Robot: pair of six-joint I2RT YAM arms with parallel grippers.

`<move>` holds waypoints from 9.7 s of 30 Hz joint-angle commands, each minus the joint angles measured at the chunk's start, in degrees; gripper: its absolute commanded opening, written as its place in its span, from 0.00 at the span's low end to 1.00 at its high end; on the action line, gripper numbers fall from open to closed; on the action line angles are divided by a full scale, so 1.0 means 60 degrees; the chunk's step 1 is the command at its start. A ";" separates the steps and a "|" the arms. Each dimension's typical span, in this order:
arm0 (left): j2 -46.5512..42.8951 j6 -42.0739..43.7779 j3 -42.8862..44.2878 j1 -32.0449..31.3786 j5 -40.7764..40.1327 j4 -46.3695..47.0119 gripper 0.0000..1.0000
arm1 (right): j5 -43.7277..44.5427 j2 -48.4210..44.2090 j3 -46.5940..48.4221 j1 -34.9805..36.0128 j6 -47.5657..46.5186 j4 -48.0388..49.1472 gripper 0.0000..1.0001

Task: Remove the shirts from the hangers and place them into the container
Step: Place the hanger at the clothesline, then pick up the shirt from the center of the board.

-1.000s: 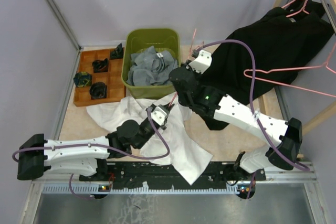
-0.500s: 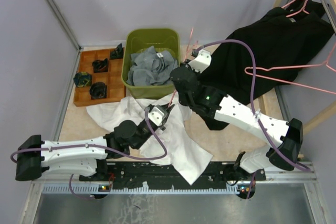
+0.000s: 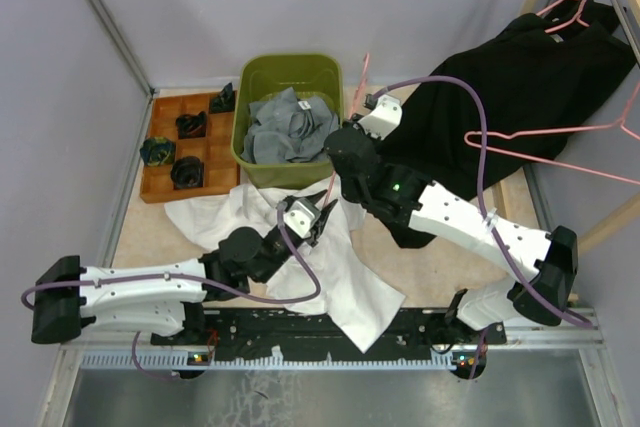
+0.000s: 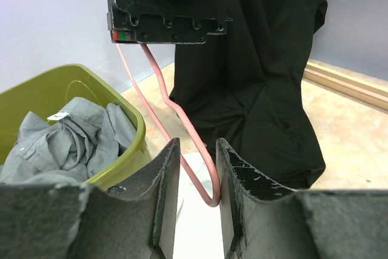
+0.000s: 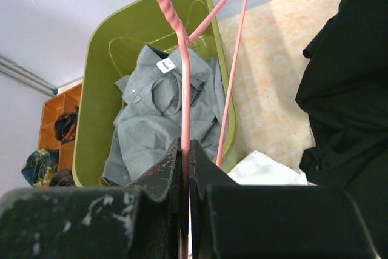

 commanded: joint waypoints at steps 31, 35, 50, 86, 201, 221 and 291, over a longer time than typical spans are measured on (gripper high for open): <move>-0.4213 -0.1113 0.0042 0.0904 -0.0558 -0.3036 0.00 | -1.0257 -0.6562 -0.6360 0.0070 -0.7430 0.5629 0.95; -0.4590 -0.1153 0.0347 0.0899 -0.0381 -0.3428 0.00 | -1.1889 -0.7096 -0.7343 0.0075 -0.8230 0.5110 0.98; -0.3999 -0.2291 0.3301 0.0905 0.1589 -0.7186 0.00 | -1.3141 -0.7400 -0.9045 0.0072 -0.9125 0.4282 0.99; -0.0047 -0.3053 0.5300 0.3827 0.7561 -0.5362 0.00 | -1.4390 -0.6411 -0.9119 0.0075 -0.8907 0.5084 0.99; -0.1770 -0.4722 0.2721 0.4490 0.1892 -0.6940 0.99 | -0.8351 -0.2666 -0.6549 0.0849 -0.6816 0.4057 0.97; -0.3260 -0.7363 0.1382 1.0339 0.5021 -1.0659 0.99 | -0.7963 0.2560 -0.1451 0.0852 -0.4024 0.0872 0.99; -0.5464 -0.6078 -0.0383 1.1896 0.4002 -1.0047 0.99 | -0.7106 0.3960 -0.2213 0.0881 -0.3399 -0.1245 0.99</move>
